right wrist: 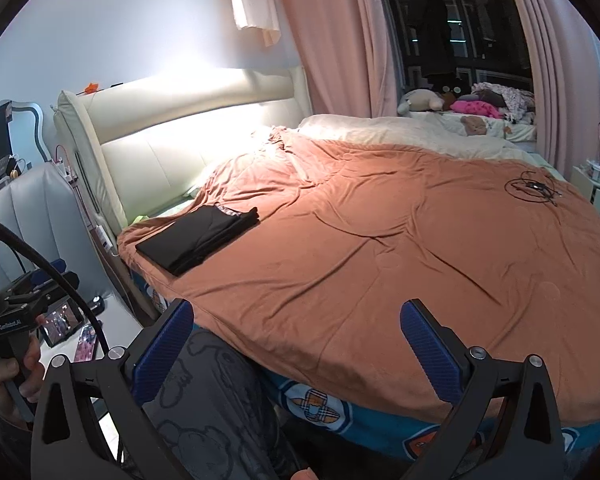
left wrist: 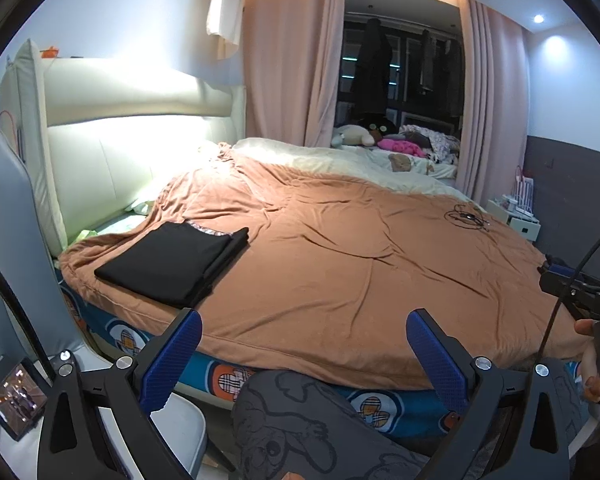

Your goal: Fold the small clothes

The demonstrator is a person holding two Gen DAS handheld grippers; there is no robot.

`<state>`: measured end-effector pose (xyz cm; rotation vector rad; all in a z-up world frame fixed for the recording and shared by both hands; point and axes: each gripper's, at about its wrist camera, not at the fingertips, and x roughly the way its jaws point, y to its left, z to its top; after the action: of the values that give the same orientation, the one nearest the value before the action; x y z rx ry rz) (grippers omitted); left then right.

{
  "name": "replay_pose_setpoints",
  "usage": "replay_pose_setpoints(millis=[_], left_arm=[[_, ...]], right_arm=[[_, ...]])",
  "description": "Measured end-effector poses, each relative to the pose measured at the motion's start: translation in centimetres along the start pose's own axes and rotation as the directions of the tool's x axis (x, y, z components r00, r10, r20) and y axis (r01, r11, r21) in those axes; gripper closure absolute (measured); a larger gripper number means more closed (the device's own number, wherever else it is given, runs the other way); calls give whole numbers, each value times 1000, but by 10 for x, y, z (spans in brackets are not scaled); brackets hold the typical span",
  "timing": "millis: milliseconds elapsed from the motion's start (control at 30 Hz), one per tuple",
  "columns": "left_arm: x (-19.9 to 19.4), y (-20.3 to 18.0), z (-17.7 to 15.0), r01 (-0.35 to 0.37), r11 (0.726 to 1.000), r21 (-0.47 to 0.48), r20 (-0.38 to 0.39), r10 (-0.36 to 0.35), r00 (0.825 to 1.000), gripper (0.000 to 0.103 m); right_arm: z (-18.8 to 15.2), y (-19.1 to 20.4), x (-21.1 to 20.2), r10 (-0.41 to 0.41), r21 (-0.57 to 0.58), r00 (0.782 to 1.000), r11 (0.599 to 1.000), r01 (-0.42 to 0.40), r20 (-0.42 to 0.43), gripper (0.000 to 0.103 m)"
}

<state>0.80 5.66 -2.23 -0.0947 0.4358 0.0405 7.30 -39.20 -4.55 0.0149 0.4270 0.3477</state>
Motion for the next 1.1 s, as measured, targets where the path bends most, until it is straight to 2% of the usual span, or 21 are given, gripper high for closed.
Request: replay_pose_setpoints(millis=[500, 1100], left_arm=[[-11, -7, -4, 27, 1000, -3, 15, -27, 1000, 0], [-15, -14, -4, 17, 1000, 0, 20, -17, 1000, 0]], right_arm=[[-3, -7, 2, -3, 16, 1000, 1000, 3, 6, 0], [-3, -14, 2, -26, 30, 1000, 999, 25, 18, 0]])
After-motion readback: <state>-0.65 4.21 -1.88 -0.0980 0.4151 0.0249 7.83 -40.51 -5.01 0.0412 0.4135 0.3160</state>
